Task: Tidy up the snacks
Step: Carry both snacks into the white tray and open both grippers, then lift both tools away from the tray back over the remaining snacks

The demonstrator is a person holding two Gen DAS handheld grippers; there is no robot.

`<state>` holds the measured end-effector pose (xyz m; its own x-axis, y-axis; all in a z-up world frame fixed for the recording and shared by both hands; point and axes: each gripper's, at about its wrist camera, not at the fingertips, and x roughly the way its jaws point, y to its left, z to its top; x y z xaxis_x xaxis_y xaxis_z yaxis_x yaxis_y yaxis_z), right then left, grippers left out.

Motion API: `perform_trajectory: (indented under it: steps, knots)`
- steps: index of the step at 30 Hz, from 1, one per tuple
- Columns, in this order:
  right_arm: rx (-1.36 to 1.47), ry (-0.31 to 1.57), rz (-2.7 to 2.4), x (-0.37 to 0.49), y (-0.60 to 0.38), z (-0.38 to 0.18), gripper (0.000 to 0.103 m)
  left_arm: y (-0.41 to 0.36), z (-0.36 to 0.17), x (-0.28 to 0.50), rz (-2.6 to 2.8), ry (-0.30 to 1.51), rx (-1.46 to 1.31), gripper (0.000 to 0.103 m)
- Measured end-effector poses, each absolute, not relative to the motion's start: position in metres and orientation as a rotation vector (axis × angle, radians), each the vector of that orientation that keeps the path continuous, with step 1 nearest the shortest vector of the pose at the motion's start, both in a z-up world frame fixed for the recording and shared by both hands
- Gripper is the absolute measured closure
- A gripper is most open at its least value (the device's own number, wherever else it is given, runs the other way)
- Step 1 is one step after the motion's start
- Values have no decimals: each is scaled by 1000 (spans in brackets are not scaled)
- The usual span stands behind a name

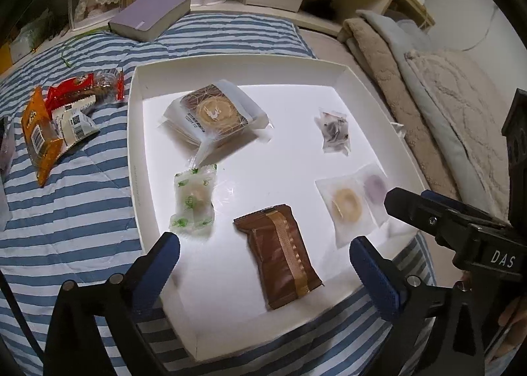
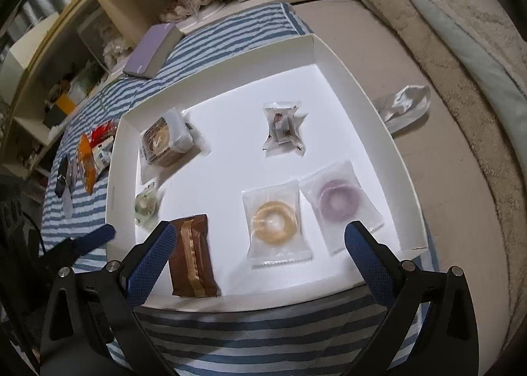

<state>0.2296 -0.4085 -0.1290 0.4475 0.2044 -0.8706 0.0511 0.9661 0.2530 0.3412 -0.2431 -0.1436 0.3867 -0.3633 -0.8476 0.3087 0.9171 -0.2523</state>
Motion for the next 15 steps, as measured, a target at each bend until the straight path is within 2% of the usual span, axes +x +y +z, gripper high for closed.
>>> perform_trajectory:
  steps: [15]
  knots:
    - [202,1075,68,215,-402,-114,0,-223,-112,320,-413,1048,-35,0]
